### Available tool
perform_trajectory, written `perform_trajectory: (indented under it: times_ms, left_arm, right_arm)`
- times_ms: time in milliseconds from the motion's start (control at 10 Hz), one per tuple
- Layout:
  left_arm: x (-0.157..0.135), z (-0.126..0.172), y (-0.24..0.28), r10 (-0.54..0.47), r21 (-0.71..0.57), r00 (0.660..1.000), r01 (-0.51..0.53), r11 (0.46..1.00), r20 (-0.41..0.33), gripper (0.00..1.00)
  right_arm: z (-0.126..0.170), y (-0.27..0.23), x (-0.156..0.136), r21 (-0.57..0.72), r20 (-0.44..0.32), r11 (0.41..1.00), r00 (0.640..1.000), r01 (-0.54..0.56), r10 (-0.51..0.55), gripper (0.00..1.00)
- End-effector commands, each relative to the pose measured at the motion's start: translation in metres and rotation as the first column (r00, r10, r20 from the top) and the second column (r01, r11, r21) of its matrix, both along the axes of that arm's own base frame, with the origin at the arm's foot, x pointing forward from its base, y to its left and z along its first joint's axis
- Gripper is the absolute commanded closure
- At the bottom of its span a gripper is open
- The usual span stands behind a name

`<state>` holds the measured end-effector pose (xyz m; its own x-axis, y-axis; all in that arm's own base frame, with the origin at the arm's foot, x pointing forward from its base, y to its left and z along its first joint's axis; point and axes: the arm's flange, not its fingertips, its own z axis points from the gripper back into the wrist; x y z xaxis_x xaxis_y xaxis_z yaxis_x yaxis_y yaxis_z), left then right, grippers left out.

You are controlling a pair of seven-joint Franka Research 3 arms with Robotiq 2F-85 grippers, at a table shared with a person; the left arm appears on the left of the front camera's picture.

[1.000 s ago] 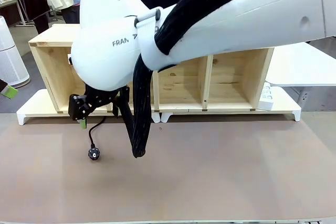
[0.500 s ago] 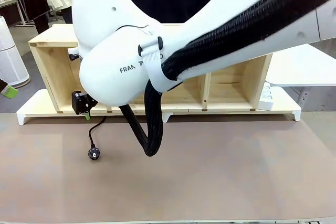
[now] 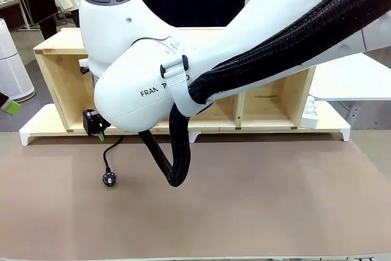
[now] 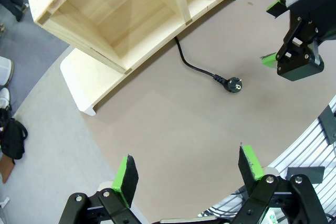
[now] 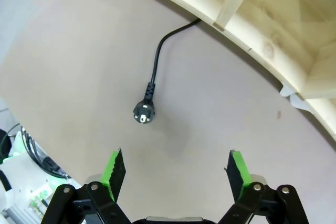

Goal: Perform cable management.
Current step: When the cord part of the Power Cable appears at the lower middle area of the table and stops, grasp the cord part of the Power Cable.

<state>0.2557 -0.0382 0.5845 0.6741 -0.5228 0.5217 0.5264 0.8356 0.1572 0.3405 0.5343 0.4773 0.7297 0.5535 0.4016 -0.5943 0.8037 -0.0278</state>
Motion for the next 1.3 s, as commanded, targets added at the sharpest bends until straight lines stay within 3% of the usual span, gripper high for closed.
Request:
perform_trajectory:
  times_ms: [0, 1200]
  left_arm:
    - [0.0023, 0.0009, -0.0003, -0.004, 0.000, 1.000, 0.004, 1.000, 0.012, 0.00]
    - [0.0023, 0.0009, -0.0003, -0.004, 0.000, 1.000, 0.004, 1.000, 0.012, 0.00]
  right_arm:
    - [0.0003, -0.0005, -0.0007, -0.004, 0.001, 1.000, 1.000, -0.001, 0.001, 0.00]
    - [0.0003, -0.0005, -0.0007, -0.004, 0.001, 1.000, 1.000, -0.001, 0.001, 0.00]
